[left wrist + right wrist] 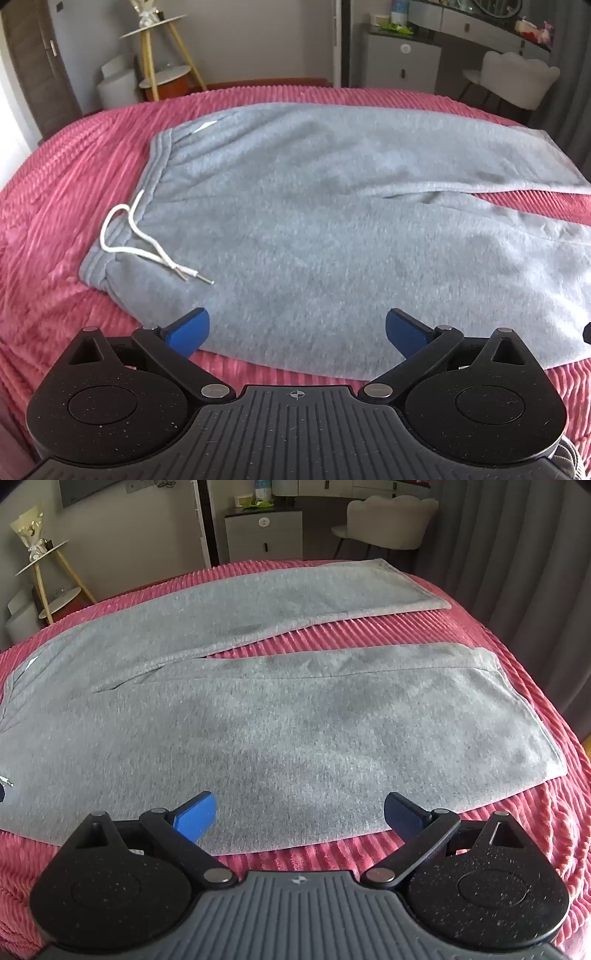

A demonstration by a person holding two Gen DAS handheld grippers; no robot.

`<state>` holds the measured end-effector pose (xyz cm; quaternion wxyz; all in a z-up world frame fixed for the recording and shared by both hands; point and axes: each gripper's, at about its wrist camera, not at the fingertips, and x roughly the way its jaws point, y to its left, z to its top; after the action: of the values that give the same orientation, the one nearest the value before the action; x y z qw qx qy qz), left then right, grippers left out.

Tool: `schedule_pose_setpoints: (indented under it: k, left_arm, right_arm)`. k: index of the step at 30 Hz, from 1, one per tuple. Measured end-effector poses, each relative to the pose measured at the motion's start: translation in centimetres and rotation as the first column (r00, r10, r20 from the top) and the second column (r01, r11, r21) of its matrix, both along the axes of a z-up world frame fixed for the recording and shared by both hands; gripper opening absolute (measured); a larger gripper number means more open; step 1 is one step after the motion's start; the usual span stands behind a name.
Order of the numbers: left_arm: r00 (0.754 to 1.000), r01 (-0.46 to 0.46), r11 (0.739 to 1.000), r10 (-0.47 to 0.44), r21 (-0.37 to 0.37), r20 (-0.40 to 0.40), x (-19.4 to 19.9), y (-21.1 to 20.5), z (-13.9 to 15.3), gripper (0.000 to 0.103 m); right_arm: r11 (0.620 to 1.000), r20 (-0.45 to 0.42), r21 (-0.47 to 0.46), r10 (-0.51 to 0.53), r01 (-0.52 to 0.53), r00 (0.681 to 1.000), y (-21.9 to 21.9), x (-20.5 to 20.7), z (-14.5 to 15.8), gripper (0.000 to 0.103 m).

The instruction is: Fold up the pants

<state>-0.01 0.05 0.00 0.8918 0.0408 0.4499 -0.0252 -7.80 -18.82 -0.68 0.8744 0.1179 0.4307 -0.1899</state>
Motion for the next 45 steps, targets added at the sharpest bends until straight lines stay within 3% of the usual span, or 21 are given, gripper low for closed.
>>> schedule_pose_setpoints:
  k: [45]
  left_arm:
    - [0.999, 0.01, 1.0, -0.01, -0.009, -0.038, 0.11, -0.09, -0.62, 0.103]
  right_arm:
    - [1.0, 0.0, -0.015, 0.002, -0.002, 1.0, 0.17, 0.4, -0.07, 0.098]
